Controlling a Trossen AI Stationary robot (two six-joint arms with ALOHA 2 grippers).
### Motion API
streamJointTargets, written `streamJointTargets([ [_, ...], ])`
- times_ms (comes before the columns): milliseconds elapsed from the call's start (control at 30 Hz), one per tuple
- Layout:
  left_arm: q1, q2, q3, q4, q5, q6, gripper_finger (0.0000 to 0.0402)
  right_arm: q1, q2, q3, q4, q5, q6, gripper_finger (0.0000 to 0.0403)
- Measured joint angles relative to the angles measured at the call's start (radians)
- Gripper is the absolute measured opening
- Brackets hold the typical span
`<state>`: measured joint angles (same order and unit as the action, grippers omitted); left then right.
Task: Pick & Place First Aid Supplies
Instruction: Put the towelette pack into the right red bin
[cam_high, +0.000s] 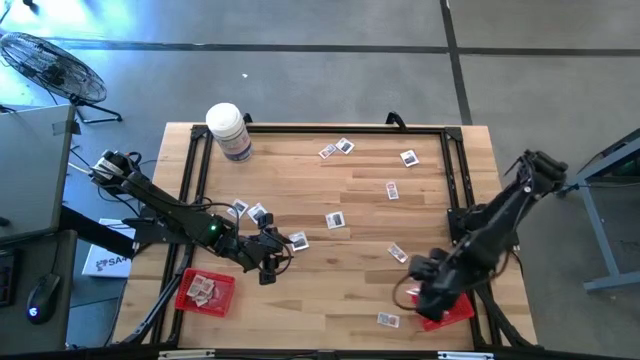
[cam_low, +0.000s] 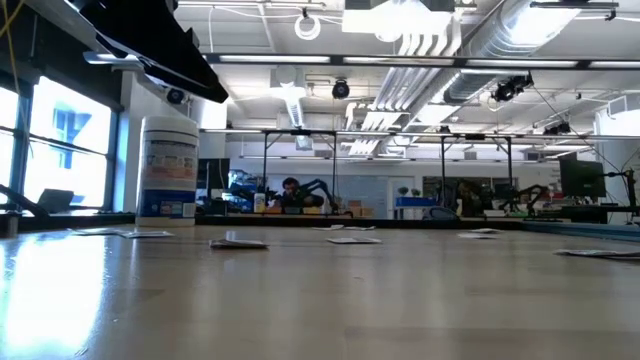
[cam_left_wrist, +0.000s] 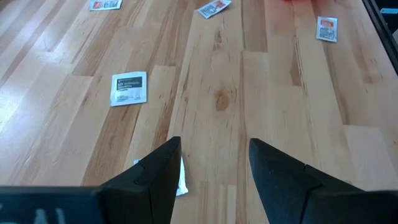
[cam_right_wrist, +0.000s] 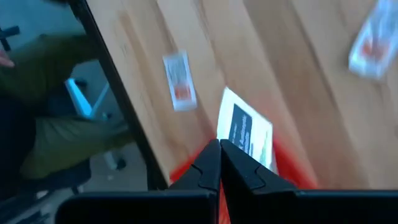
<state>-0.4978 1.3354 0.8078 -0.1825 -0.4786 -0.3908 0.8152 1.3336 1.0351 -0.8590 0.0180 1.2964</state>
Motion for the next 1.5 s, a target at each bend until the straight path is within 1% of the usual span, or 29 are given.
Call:
streamJointTargets([
  [167, 0.0, 0.0, 0.0, 0.0, 0.0, 0.0, 0.0186, 0.122, 0.01, -0.002, -0.035, -0.012, 0.155, 0.0],
  [267, 0.0, 0.0, 0.0, 0.0, 0.0, 0.0, 0.0186, 0.169, 0.034, -0.002, -0.035, 0.018, 0.206, 0.0],
  [333, 0.0, 0.0, 0.0, 0.0, 0.0, 0.0, 0.0186, 0.187, 0.059, -0.002, -0.036, 0.045, 0.237, 0.0],
  [567, 0.0, 0.0, 0.0, 0.0, 0.0, 0.0, 0.0186, 0.194, 0.198, -0.004, -0.033, 0.053, 0.297, 0.0],
  [667, 0.0, 0.0, 0.0, 0.0, 0.0, 0.0, 0.0186, 0.193, 0.25, -0.004, 0.001, 0.014, 0.296, 0.0001],
  [767, 0.0, 0.0, 0.0, 0.0, 0.0, 0.0, 0.0186, 0.188, 0.264, -0.004, 0.034, -0.066, 0.292, 0.0011],
  [900, 0.0, 0.0, 0.0, 0.0, 0.0, 0.0, 0.0186, 0.17, 0.246, -0.004, 0.02, -0.143, 0.291, 0.0042],
  [1000, 0.0, 0.0, 0.0, 0.0, 0.0, 0.0, 0.0186, 0.144, 0.202, -0.004, -0.006, -0.147, 0.283, 0.0068],
  [1100, 0.0, 0.0, 0.0, 0.0, 0.0, 0.0, 0.0186, 0.101, 0.147, -0.003, -0.006, -0.089, 0.236, 0.0086],
  [1167, 0.0, 0.0, 0.0, 0.0, 0.0, 0.0, 0.0186, 0.065, 0.116, -0.002, -0.018, 0.021, 0.203, 0.009],
  [1233, 0.0, 0.0, 0.0, 0.0, 0.0, 0.0, 0.0186, 0.019, 0.102, -0.002, -0.017, 0.144, 0.126, 0.009],
  [1300, 0.0, 0.0, 0.0, 0.0, 0.0, 0.0, 0.0186, -0.041, 0.106, -0.002, 0.0, 0.224, 0.017, 0.0086],
  [1367, 0.0, 0.0, 0.0, 0.0, 0.0, 0.0, 0.0186, -0.115, 0.124, -0.002, 0.034, 0.263, -0.109, 0.0081],
  [1500, 0.0, 0.0, 0.0, 0.0, 0.0, 0.0, 0.0186, -0.266, 0.185, -0.002, 0.201, 0.356, -0.379, 0.0075],
])
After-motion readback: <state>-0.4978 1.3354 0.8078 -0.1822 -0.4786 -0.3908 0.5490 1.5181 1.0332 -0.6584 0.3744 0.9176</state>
